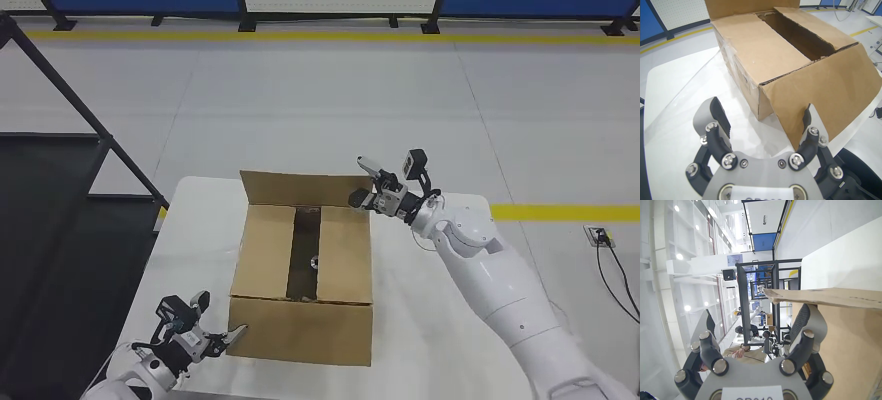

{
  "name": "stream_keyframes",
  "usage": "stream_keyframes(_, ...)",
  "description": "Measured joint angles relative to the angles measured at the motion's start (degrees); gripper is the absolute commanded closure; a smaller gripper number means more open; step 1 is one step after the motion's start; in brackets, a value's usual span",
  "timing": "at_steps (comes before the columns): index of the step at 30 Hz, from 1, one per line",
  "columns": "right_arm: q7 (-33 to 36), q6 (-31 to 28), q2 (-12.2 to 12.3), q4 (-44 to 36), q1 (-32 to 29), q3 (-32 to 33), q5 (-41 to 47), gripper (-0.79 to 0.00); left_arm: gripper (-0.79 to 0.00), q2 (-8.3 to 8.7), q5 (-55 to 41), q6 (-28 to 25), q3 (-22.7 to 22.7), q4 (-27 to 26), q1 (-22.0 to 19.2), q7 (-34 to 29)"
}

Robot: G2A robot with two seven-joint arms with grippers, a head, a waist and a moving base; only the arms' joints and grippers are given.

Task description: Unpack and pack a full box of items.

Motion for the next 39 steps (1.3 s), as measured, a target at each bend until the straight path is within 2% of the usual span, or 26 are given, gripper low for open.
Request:
stream_keyframes(3,-1.3,-0.8,-0.3,0.0,-0.6,0.1,1.1,-0.785,-0.785,0.01,0.4,0.1,0.2,-0.3,0.1,-0.2)
stream_keyframes(6,-2.1,-0.1,-1.8,3.1,1.5,-1.6,2.4,-0.785,-0.785,-0.07,1.0,2.1,1.0,-1.2,0.3,-0.9)
stream_keyframes(9,-0.6,-0.6,-3.9,9.1,5.5,-3.9,4.3,-0.785,-0.785,-0.08,1.6,2.9,1.7,-1.8,0.4,-1.4)
stream_keyframes(12,-2.8,-1.4,-6.3,15.1,9.5,-6.5,3.6,-0.785,-0.785,-0.08,1.8,3.4,2.1,-2.1,0.6,-1.4)
stream_keyframes(16,-7.8,0.6,-9.7,22.2,14.0,-10.4,0.4,-0.785,-0.785,-0.1,1.9,4.3,2.5,-2.1,1.2,-0.8)
stream_keyframes(25,-15.1,3.8,-16.1,32.9,18.1,-16.4,-6.5,-0.785,-0.785,-0.08,1.9,5.3,3.1,-1.5,1.5,-0.3)
stream_keyframes(31,-17.3,4.4,-18.7,37.5,19.2,-17.3,-8.9,-0.785,-0.785,-0.03,2.7,5.1,4.1,-1.9,1.4,-0.7)
stream_keyframes(39,-16.7,1.1,-20.1,40.6,19.9,-16.0,-8.7,-0.785,-0.785,0.02,4.0,5.3,5.4,-1.9,1.4,-0.8)
